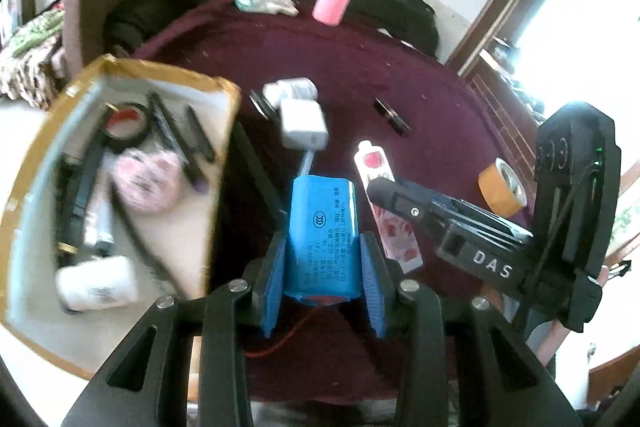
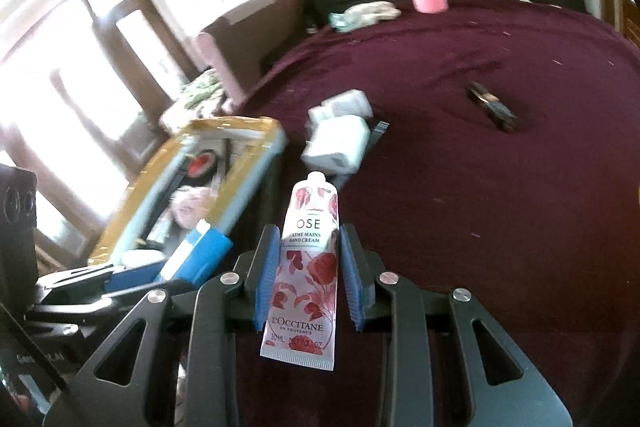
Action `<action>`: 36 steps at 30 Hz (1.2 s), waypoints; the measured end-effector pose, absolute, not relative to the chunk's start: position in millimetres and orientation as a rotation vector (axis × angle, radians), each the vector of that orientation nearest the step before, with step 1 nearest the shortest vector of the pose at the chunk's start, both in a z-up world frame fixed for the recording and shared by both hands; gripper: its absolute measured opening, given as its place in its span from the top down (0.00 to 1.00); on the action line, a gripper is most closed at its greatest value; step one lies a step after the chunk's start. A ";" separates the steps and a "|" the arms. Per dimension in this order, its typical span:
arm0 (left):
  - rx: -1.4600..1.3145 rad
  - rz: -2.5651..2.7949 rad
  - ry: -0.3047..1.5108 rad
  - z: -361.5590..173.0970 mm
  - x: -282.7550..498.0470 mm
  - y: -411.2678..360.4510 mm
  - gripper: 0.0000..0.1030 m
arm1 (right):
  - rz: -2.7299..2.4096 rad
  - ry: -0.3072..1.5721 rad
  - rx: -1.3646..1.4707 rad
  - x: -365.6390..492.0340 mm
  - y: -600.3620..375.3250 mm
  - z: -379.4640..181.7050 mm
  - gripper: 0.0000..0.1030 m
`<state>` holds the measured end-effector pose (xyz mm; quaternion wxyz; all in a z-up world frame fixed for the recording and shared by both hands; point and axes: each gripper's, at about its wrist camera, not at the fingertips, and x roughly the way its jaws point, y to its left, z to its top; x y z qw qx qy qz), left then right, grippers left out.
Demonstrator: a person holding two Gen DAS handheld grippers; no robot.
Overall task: Organize objects
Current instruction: 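Carry the hand cream tube and blue battery over the tray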
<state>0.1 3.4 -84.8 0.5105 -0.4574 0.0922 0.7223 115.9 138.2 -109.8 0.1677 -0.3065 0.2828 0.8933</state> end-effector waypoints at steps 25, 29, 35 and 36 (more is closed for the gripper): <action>-1.276 2.024 0.147 -106.3 -142.8 -79.6 0.70 | 2.707 0.772 -1.065 -60.2 124.7 -118.2 0.73; -1.306 2.047 0.176 -111.2 -139.5 -90.4 0.70 | 2.707 0.790 -1.079 -64.5 122.8 -130.2 0.73; -1.353 2.120 0.220 -118.8 -131.5 -98.9 0.70 | 2.689 0.715 -1.090 -65.6 114.0 -136.2 0.73; -1.363 2.124 0.227 -120.8 -131.8 -100.0 0.70 | 2.690 0.696 -1.093 -66.8 112.0 -135.9 0.73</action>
